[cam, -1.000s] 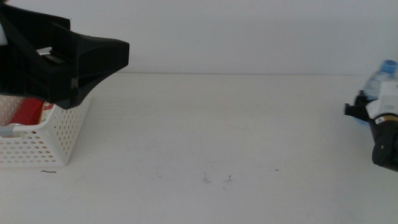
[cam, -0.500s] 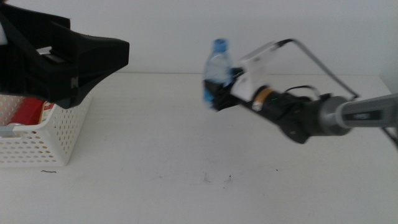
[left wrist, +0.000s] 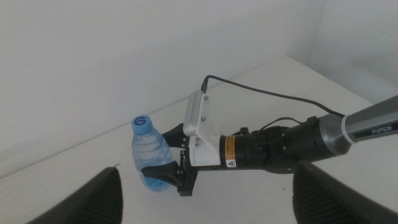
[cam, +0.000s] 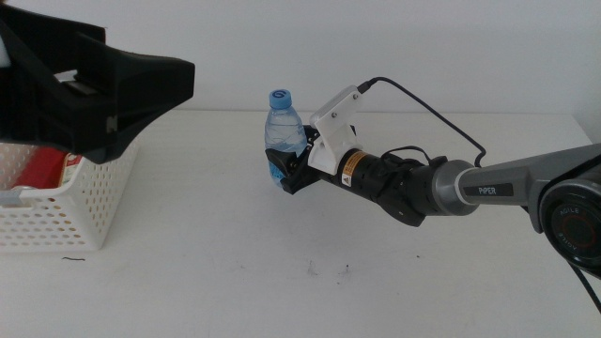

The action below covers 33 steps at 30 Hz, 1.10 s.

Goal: Use arms to grab the bottles and put them into the dustbin to the left of the table.

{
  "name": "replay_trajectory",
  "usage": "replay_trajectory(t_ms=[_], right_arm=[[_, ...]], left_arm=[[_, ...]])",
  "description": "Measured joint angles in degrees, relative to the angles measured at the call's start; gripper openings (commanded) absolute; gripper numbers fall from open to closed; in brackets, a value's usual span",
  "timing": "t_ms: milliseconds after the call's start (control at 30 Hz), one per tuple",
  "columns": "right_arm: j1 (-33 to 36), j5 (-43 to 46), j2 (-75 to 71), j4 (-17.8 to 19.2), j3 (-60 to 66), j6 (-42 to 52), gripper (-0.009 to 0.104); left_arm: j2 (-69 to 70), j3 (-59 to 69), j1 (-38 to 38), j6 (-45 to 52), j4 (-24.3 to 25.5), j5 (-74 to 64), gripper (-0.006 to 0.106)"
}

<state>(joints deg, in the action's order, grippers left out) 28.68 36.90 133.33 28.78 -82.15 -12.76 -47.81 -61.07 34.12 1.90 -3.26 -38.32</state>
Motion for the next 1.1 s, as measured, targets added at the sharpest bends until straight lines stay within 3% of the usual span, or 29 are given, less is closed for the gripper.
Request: replay_trajectory(t_ms=[200, 333, 567, 733, 800, 900, 967, 1000, 1100], right_arm=[[0.0, -0.5, 0.0, 1.5, -0.3, -2.3, 0.063], [-0.1, -0.5, 0.0, 3.0, -0.2, -5.4, 0.089], [-0.1, -3.2, -6.5, 1.1, 7.4, -7.7, 0.091], [-0.1, -6.3, -18.0, -0.2, 21.5, -13.2, 0.09], [-0.1, -10.6, -24.7, -0.2, 27.2, -15.9, 0.089], [-0.1, -24.8, -38.0, -1.2, 32.0, -18.6, 0.086], [0.0, -35.7, -48.3, -5.1, 31.2, -14.7, 0.082], [0.2, -41.9, -53.0, -8.7, 29.6, -9.9, 0.081], [0.8, -57.7, -63.1, -24.0, 22.3, 8.0, 0.079]], left_arm=[[0.0, 0.0, 0.0, 0.0, 0.0, 0.0, 0.094], [0.0, 0.0, 0.0, 0.0, 0.0, 0.0, 0.094], [0.0, 0.0, 0.0, -0.1, 0.0, 0.0, 0.094], [0.0, 0.0, 0.0, -0.1, 0.0, 0.1, 0.094], [0.0, 0.0, 0.0, -0.1, 0.0, 0.1, 0.094], [0.0, 0.0, 0.0, -0.1, 0.0, 0.1, 0.094], [0.0, 0.0, 0.0, -0.1, 0.0, 0.1, 0.094], [0.0, 0.0, 0.0, -0.1, 0.0, 0.1, 0.094], [0.0, 0.0, 0.0, -0.1, 0.0, 0.1, 0.094]])
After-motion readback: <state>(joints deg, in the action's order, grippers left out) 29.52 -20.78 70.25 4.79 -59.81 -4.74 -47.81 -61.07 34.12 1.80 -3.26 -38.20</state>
